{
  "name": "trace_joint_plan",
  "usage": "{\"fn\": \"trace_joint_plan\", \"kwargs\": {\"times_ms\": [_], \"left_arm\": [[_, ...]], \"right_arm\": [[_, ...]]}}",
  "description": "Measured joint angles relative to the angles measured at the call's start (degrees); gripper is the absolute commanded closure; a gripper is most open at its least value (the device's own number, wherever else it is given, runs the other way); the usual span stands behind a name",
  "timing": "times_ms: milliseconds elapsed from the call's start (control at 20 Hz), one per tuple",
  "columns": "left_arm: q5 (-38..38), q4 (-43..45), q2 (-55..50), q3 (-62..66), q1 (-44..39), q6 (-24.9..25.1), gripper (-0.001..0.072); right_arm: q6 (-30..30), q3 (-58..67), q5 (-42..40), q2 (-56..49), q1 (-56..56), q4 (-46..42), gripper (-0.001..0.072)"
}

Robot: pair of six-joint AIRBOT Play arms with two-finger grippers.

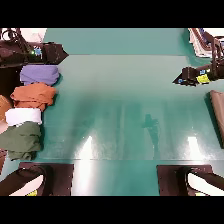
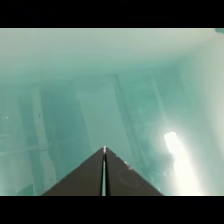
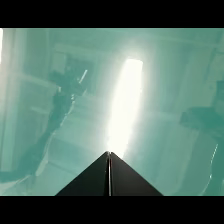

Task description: Fold the shirts.

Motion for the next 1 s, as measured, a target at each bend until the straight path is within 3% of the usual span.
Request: {"fn": "trace_joint_plan", "kwargs": {"times_ms": [700,750,800,850,1000], "left_arm": [[0.02,0.02,0.00,0.00,0.00,0.02,0.0681],[0.48,0.31,0.00,-0.07,0.00,0.20,0.0589],[1.33,1.11,-0.02,-0.13,-0.04,0.92,0.0260],[2.27,2.97,-0.09,-0.20,-0.04,1.88,0.0152],[4.61,14.01,-2.01,-0.35,0.76,1.99,0.0156]], "right_arm": [[-0.07,0.00,-0.17,0.00,0.15,0.04,0.0697],[-0.07,0.00,-0.17,0.00,0.15,0.07,0.0697],[-0.07,0.00,-0.17,0.00,0.13,0.04,0.0698],[-0.07,0.00,-0.17,0.00,0.15,0.04,0.0697],[-0.07,0.00,-0.20,0.00,0.15,0.07,0.0697]]}}
